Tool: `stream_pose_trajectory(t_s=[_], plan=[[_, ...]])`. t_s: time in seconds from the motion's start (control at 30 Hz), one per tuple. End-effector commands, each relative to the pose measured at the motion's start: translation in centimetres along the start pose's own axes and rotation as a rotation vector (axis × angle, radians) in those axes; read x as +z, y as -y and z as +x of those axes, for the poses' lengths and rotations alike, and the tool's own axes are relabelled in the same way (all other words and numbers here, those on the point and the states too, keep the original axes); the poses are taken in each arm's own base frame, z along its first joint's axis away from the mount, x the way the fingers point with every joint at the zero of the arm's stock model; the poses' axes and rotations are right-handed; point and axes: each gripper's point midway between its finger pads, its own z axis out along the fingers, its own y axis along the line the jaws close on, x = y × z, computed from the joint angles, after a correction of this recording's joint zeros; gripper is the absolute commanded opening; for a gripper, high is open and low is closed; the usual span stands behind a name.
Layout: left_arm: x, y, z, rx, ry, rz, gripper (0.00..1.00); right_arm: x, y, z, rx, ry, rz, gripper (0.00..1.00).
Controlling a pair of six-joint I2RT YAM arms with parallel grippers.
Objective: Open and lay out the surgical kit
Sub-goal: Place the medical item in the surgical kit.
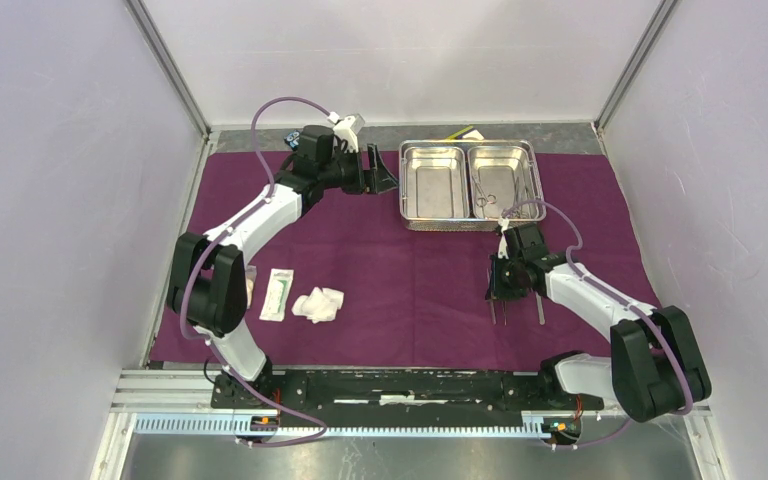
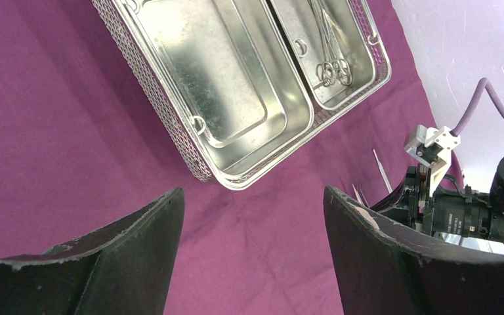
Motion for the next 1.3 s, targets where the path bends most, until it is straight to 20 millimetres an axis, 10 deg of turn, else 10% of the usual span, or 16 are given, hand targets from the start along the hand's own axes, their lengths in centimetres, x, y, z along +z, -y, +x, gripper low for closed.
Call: stream_pose_trajectory(t_s=[0.0, 1.27], plan=[[-0.59, 0.79, -1.02, 0.048, 0.041, 0.016, 0.84, 0.06, -0.06, -0.82, 0.005, 0.031, 0.008, 0.0], [-0.87, 0.91, -0.99, 0.045, 0.05, 0.017, 0.85, 0.28, 0.08, 0.08, 0.018, 0.003, 0.012, 0.13]])
